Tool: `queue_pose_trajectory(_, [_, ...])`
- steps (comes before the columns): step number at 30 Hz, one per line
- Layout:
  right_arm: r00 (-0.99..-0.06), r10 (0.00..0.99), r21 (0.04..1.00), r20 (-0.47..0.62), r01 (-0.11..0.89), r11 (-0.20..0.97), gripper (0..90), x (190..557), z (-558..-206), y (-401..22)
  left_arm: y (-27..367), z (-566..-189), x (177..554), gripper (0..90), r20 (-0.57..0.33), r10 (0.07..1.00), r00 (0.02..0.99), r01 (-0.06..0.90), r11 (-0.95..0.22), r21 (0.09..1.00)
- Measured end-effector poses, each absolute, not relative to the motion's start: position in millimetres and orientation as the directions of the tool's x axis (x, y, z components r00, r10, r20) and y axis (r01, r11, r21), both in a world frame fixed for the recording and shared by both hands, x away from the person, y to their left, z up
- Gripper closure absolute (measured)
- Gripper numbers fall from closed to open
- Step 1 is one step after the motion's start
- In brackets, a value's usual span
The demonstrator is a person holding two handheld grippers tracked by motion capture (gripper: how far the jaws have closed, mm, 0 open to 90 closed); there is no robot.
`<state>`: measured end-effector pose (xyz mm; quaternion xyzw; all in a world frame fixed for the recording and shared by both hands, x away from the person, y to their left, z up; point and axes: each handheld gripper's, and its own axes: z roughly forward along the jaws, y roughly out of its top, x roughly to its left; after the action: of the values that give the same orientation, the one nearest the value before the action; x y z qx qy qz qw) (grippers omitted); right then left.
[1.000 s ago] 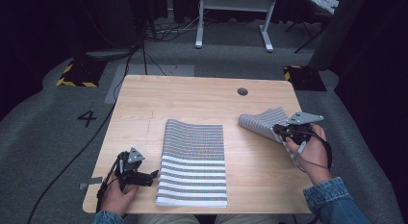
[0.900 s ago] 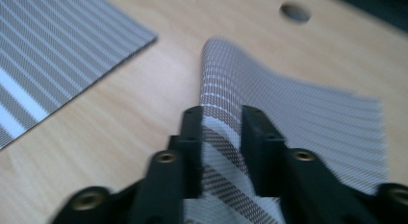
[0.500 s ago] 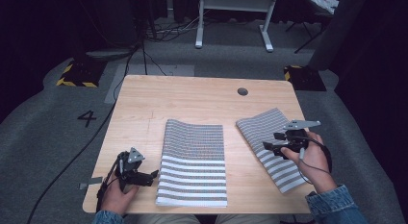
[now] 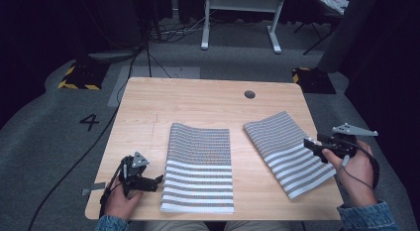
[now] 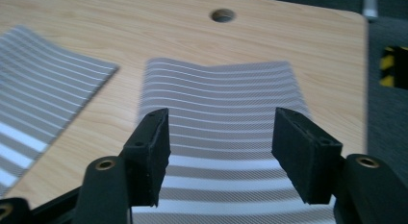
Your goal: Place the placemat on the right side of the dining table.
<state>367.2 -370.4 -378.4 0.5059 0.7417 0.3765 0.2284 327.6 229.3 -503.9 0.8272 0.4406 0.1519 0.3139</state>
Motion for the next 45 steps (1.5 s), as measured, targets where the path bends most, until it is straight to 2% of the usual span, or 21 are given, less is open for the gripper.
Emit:
queue_pose_trajectory(6, [-0.294, 0.955, 0.748, 0.027, 0.640, 0.176, 34.3, 369.3, -406.6, -398.7, 229.3, -503.8, 327.6, 0.0, -0.025, 0.824, 0.566, 0.633, -0.415, 0.653])
queue_pose_trajectory(15, [-0.207, 0.978, 0.709, 0.010, 0.692, 0.139, 33.0, 372.4, -439.9, -431.1, 229.3, -503.8, 327.6, 0.0, -0.025, 0.824, 0.566, 0.633, -0.415, 0.653])
queue_pose_trajectory(19, [-0.229, 0.973, 0.700, -0.007, 0.694, 0.168, 31.2, 373.9, -450.7, -431.4, 229.4, -503.8, 327.6, 0.0, -0.024, 0.824, 0.567, 0.633, -0.417, 0.652])
queue_pose_trajectory(24, [-0.210, 0.978, 0.687, 0.018, 0.713, 0.141, 31.2, 377.5, -469.9, -435.7, 229.4, -503.8, 327.6, 0.0, -0.024, 0.824, 0.567, 0.633, -0.417, 0.652])
queue_pose_trajectory(33, [-0.206, 0.977, 0.654, 0.053, 0.747, 0.122, 30.7, 377.1, -480.7, -433.7, 229.4, -503.8, 327.6, 0.0, -0.024, 0.824, 0.566, 0.633, -0.416, 0.652])
queue_pose_trajectory(35, [-0.200, 0.978, 0.649, 0.066, 0.753, 0.110, 35.7, 375.9, -481.5, -433.4, 229.4, -503.8, 327.6, 0.0, -0.024, 0.824, 0.566, 0.633, -0.416, 0.652])
queue_pose_trajectory(36, [-0.198, 0.978, 0.642, 0.066, 0.758, 0.110, 41.0, 374.6, -480.5, -432.0, 229.3, -503.8, 327.6, 0.0, -0.025, 0.824, 0.566, 0.634, -0.415, 0.653])
queue_pose_trajectory(38, [-0.208, 0.977, 0.640, 0.048, 0.757, 0.130, 44.0, 374.0, -479.3, -431.4, 229.3, -503.8, 327.6, 0.0, -0.025, 0.824, 0.566, 0.634, -0.415, 0.653])
queue_pose_trajectory(39, [-0.213, 0.977, 0.636, 0.030, 0.758, 0.145, 48.6, 373.0, -477.4, -430.2, 229.3, -503.8, 327.6, 0.0, -0.025, 0.824, 0.566, 0.634, -0.415, 0.653])
queue_pose_trajectory(40, [-0.210, 0.978, 0.638, -0.016, 0.751, 0.172, 61.1, 369.8, -471.1, -427.2, 229.3, -503.8, 327.6, 0.0, -0.025, 0.824, 0.566, 0.634, -0.415, 0.653])
queue_pose_trajectory(41, [-0.210, 0.978, 0.638, -0.016, 0.751, 0.172, 61.1, 369.8, -471.1, -427.2, 229.3, -503.9, 327.6, 0.0, -0.026, 0.824, 0.566, 0.634, -0.415, 0.653])
queue_pose_trajectory(42, [-0.220, 0.974, 0.638, -0.061, 0.742, 0.208, 72.8, 366.9, -464.0, -423.7, 229.2, -503.9, 327.5, 0.0, -0.026, 0.824, 0.566, 0.634, -0.414, 0.653])
queue_pose_trajectory(43, [-0.220, 0.974, 0.638, -0.061, 0.742, 0.208, 72.8, 366.9, -464.0, -423.7, 229.2, -503.9, 327.5, 0.0, -0.026, 0.824, 0.566, 0.634, -0.414, 0.653])
queue_pose_trajectory(44, [-0.231, 0.971, 0.645, -0.068, 0.732, 0.220, 82.4, 364.1, -456.9, -419.1, 229.4, -503.8, 327.6, 0.0, -0.024, 0.824, 0.566, 0.633, -0.416, 0.652])
queue_pose_trajectory(45, [-0.243, 0.967, 0.650, -0.081, 0.722, 0.236, 85.4, 363.4, -453.9, -416.9, 229.3, -503.9, 327.6, 0.0, -0.025, 0.824, 0.566, 0.633, -0.415, 0.653])
